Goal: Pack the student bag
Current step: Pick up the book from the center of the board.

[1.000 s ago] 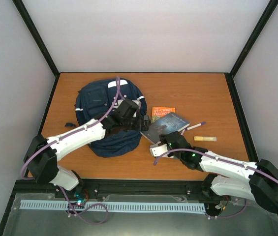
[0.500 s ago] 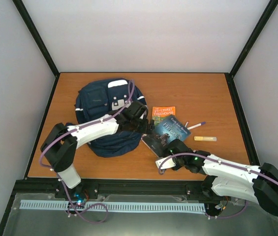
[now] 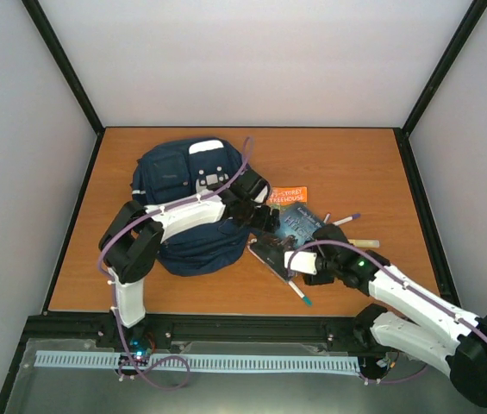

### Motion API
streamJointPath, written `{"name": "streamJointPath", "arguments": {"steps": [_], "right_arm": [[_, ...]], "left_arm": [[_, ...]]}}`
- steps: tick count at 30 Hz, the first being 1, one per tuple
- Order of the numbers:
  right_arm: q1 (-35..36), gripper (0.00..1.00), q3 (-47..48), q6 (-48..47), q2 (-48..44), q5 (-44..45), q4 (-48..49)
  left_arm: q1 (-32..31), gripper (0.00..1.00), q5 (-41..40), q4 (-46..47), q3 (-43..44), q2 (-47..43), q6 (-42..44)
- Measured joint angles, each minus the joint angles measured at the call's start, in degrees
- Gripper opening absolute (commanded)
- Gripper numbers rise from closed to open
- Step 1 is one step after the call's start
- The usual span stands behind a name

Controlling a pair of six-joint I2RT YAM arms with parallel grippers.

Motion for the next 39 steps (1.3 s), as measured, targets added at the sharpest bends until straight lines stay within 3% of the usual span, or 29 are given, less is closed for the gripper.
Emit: {"name": "streamJointPath", "arguments": {"steps": [7, 14, 30, 39], "right_arm": [[-13.4, 0.68, 6.8, 8.2, 0.7, -7.6, -3.9], [-23.7, 0.65, 14.5, 19.5, 8.6, -14.7, -5.5], [-24.9, 0.52, 9.7, 21.2, 15.2, -11.8, -5.9], [-25.0, 0.5, 9.6, 21.0, 22.2, -11.7, -3.6]], "left_arm": [[0.2, 0.94, 5.0, -0.7, 0.0, 0.8, 1.6], [0.2, 0.93, 8.4, -0.8, -0.4, 1.8, 3.2], [0.3, 0.89, 18.3, 6.2, -8.5, 3.0, 4.3], [0.7, 0.78, 24.7, 14.1, -12.7, 2.5, 1.7]]}}
